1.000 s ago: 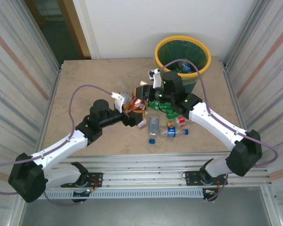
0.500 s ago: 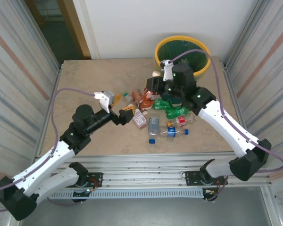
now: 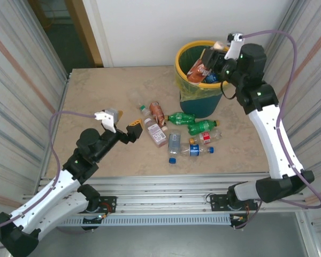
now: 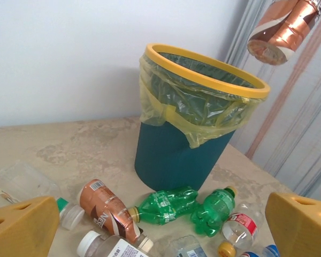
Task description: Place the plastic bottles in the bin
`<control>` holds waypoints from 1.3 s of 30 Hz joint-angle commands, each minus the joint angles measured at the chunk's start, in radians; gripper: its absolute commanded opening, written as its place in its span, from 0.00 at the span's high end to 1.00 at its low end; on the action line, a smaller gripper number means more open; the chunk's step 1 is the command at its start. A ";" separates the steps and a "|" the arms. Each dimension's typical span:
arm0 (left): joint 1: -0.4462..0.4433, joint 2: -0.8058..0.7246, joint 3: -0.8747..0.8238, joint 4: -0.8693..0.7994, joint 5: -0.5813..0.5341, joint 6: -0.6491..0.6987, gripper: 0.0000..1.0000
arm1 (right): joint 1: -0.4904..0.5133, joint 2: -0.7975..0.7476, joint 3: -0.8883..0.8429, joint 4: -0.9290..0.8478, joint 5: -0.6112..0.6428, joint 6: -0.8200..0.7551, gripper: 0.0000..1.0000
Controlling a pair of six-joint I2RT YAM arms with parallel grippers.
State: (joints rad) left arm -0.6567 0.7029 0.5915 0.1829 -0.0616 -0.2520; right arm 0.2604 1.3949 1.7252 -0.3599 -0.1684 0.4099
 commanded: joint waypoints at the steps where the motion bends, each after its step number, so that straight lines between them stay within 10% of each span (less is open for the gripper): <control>1: -0.003 -0.023 -0.006 -0.004 -0.053 -0.009 0.01 | -0.057 0.093 0.074 0.035 -0.027 0.016 0.96; 28: 0.018 -0.086 -0.006 -0.106 -0.115 -0.026 0.01 | -0.062 0.602 0.341 0.035 0.024 0.117 0.81; 39: 0.037 -0.061 0.010 -0.123 -0.110 -0.041 0.01 | -0.059 0.633 0.343 -0.038 0.046 0.105 0.47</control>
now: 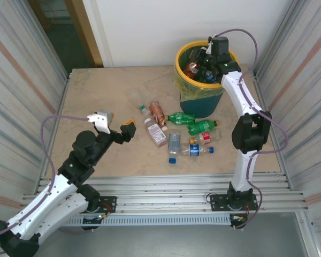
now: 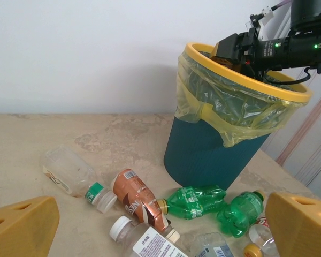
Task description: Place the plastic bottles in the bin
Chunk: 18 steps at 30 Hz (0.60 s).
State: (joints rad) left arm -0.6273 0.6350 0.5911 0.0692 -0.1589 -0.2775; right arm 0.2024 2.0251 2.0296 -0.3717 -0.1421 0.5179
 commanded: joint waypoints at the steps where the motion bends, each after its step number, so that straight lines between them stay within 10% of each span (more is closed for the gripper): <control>1: 0.009 0.011 0.013 -0.010 -0.012 -0.017 0.01 | -0.003 -0.002 0.041 -0.033 0.021 -0.008 0.43; 18: 0.026 0.156 0.110 -0.157 -0.110 -0.134 0.01 | -0.011 -0.187 0.024 -0.160 0.125 -0.142 0.15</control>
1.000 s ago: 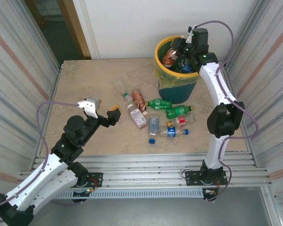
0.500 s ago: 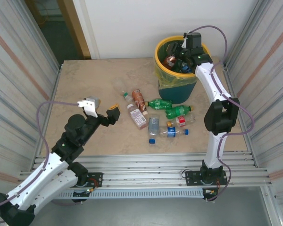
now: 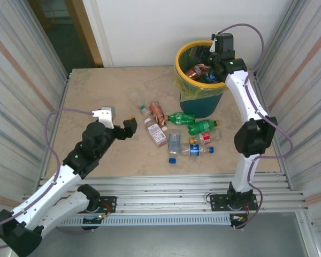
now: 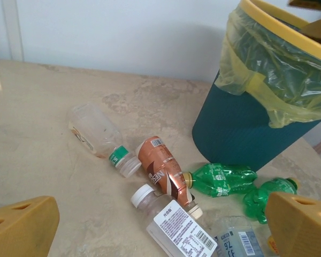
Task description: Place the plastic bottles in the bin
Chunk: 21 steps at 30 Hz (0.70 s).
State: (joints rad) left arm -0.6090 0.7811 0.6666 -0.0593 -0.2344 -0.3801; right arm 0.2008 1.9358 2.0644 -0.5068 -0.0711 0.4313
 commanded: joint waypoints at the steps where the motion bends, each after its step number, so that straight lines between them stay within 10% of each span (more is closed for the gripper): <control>1: 0.010 0.017 0.035 -0.027 -0.034 -0.035 0.01 | -0.008 -0.115 -0.022 -0.030 0.066 -0.064 0.14; 21: 0.169 0.472 0.327 -0.209 -0.020 -0.250 0.01 | 0.008 -0.646 -0.579 -0.129 0.244 -0.059 0.02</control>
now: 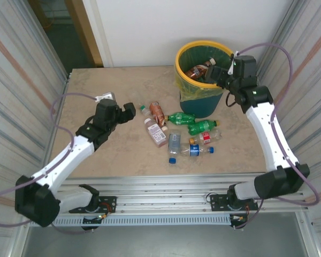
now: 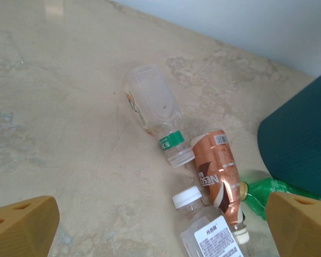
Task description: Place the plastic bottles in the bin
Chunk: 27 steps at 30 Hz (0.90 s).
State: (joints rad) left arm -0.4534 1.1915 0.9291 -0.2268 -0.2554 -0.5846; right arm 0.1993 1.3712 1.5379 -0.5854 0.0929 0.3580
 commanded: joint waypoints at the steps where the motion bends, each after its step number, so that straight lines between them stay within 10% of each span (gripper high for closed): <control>1: 0.018 0.095 0.085 -0.046 0.004 -0.050 0.01 | 0.010 -0.107 -0.078 -0.057 0.095 0.018 0.02; 27: 0.087 0.878 0.777 -0.308 0.061 -0.114 0.01 | 0.010 -0.360 -0.363 -0.250 0.262 0.100 0.02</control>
State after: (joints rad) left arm -0.3790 2.0365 1.6394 -0.4660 -0.1963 -0.6857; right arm 0.2035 1.0473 1.1862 -0.8402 0.3267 0.4271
